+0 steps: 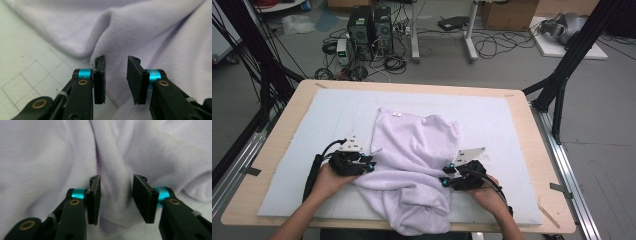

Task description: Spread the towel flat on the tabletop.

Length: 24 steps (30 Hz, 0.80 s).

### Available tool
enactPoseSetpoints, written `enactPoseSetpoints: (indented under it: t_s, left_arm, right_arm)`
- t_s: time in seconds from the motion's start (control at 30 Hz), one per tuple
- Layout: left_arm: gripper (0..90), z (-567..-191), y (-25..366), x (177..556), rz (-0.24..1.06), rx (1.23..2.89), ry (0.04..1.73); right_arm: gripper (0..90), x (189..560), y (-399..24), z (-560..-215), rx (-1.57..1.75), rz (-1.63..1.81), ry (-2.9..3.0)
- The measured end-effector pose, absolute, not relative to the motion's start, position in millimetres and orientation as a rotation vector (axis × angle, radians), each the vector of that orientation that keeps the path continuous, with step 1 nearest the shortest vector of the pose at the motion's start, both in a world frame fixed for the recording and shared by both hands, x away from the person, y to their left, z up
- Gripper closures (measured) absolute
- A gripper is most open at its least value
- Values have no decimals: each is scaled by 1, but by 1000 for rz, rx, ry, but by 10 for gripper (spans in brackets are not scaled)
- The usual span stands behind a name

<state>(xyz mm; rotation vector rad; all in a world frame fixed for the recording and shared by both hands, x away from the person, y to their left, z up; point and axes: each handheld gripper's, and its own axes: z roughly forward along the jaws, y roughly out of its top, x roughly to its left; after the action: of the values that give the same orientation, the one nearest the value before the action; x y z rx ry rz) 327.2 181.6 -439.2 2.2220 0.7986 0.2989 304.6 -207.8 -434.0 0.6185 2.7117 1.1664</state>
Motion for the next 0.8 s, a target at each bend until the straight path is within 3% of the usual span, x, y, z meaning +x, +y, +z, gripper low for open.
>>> enactPoseSetpoints:
  t_s: [0.07, 0.13, 0.2, 0.6, 0.7, 0.8]
  left_arm:
    - [740, -440, 178, 326, 338, 2211, 812]
    - [871, -438, 175, 326, 351, 2231, 802]
    - [879, -437, 175, 328, 375, 2229, 808]
    - [879, -410, 180, 369, 438, 2061, 912]
    - [808, -407, 183, 369, 420, 2049, 911]
    - [739, -403, 192, 361, 407, 2031, 884]
  right_arm:
    - [616, 308, -200, -442, 632, 1139, 2718]
    - [832, 313, -198, -441, 623, 1154, 2714]
    - [853, 318, -193, -438, 617, 1139, 2725]
    - [846, 380, -200, -402, 733, 1155, 2546]
    - [729, 385, -204, -407, 789, 1199, 2548]
    - [675, 372, -208, -402, 760, 1233, 2516]
